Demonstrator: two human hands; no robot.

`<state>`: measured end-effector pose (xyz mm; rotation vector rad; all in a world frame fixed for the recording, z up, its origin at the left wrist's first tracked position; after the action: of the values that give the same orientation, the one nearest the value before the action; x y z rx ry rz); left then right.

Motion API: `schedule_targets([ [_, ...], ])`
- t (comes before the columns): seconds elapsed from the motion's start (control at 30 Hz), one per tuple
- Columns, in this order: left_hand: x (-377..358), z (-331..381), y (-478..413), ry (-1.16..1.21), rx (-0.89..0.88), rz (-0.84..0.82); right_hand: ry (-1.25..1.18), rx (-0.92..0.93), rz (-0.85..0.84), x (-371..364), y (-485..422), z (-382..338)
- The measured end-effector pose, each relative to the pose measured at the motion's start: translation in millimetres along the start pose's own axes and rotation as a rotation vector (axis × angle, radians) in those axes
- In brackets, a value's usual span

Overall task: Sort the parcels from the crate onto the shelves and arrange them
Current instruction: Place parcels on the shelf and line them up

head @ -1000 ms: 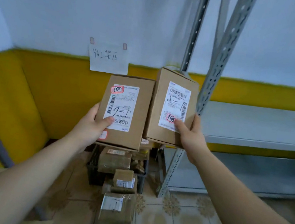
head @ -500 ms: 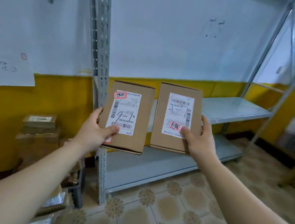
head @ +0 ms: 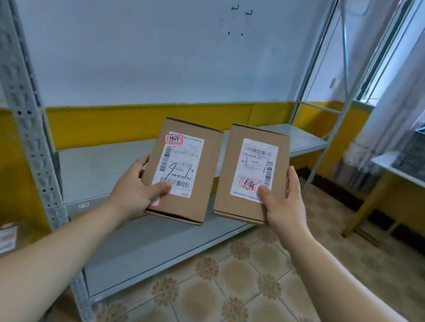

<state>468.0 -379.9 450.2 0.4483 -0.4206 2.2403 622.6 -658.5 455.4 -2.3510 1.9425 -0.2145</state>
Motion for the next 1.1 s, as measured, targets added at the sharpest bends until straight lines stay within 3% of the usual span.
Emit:
schedule_targets([
  [0.33, -82.2, 1.0, -165.0, 0.028, -0.015, -0.156, 0.028, -0.054, 0.064, -14.8, -146.1, 29.5],
  [0.6, -174.9, 22.8, -222.2, 0.034, 0.012, -0.261, 0.033, -0.116, 0.134, 30.1, -224.8, 65.2],
  [0.93, -312.3, 59.2, -270.0, 0.027, 0.046, -0.199, 0.049, -0.124, 0.069, 126.9, -342.6, 105.3],
  [1.1, -364.4, 40.0, -271.4, 0.038, 0.166, -0.154, 0.086, -0.162, -0.02, 147.8, -384.4, 135.9],
])
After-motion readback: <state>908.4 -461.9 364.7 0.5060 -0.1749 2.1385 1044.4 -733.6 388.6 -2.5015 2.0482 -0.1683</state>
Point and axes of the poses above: each hand's wrist, its own y-axis away from the middle knuckle, its own x-axis out of the back of the hand, z = x × y, the point moved 7 cm from there along -y, towards the middle knuckle, and after that the axes turned 14 degrees about -y, right-handed, at the moved point
